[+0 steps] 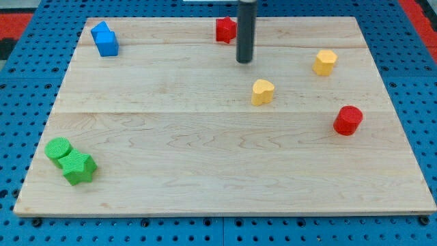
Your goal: Push the red circle to the yellow heart
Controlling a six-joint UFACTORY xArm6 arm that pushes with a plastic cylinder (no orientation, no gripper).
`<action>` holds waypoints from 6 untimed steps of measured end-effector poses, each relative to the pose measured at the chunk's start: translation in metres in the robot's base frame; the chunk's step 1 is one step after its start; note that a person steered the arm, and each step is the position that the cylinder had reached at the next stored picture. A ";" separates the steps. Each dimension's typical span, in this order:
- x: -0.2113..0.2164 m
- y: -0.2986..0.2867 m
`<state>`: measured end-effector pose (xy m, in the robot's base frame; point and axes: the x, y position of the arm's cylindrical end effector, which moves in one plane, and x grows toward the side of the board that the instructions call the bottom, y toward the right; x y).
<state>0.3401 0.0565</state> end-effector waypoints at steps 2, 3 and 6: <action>0.089 0.116; 0.112 0.190; 0.159 0.156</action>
